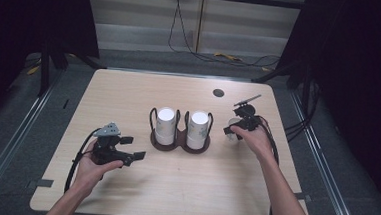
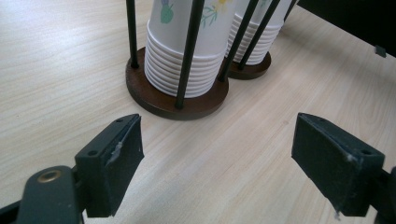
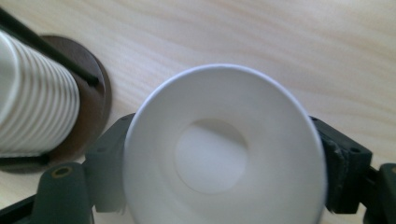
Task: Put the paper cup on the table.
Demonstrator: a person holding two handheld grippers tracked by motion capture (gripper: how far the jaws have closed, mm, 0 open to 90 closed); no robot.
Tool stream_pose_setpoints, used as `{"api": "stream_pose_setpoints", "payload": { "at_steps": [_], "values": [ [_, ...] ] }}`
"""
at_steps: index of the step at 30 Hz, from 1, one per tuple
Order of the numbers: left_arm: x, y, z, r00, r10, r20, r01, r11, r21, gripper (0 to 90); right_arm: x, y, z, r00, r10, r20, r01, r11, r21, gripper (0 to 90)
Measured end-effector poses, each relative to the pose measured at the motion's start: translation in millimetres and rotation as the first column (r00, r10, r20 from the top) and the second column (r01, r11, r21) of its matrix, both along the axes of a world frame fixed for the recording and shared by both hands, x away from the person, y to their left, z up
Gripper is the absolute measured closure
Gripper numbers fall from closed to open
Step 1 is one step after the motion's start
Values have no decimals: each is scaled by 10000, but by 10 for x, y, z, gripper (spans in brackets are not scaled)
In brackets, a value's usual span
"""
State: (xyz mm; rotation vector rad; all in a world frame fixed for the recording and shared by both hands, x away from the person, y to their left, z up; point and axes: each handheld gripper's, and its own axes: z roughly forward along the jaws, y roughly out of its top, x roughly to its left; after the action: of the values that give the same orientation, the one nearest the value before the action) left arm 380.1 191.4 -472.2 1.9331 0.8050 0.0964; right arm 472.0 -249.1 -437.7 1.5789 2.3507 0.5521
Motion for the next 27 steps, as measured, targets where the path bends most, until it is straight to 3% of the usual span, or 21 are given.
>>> {"api": "stream_pose_setpoints", "payload": {
  "at_steps": [5, 16, 20, 21, 24, 27],
  "values": [
    [-2, 4, 2, 10000, 6, -40, -5, 10000, 99, 166, -76, -75, -28, 9984, -223, 527, 200, 9989, 430, 196],
    [-19, -21, -5, 9999, -149, -67, 151, 9993, 351, 166, -303, -198, -234, 9962, -595, 630, 533, 9940, 960, 174],
    [-26, -20, 2, 9999, -82, -80, 84, 9996, 272, 167, -429, -240, -211, 9931, -723, 927, 594, 9890, 1357, 174],
    [-28, -8, 14, 10000, -65, -48, 67, 9995, 293, 168, -534, -266, -184, 9900, -765, 1185, 590, 9877, 1450, 171],
    [-26, 0, 19, 9999, 91, -116, -88, 9996, 255, 172, -696, -289, -117, 9868, -724, 1450, 550, 9912, 1207, 168],
    [-28, -1, 20, 9997, 143, -179, -139, 9996, 233, 177, -838, -356, -58, 9813, -960, 1666, 674, 9832, 1697, 168]
  ]
}}
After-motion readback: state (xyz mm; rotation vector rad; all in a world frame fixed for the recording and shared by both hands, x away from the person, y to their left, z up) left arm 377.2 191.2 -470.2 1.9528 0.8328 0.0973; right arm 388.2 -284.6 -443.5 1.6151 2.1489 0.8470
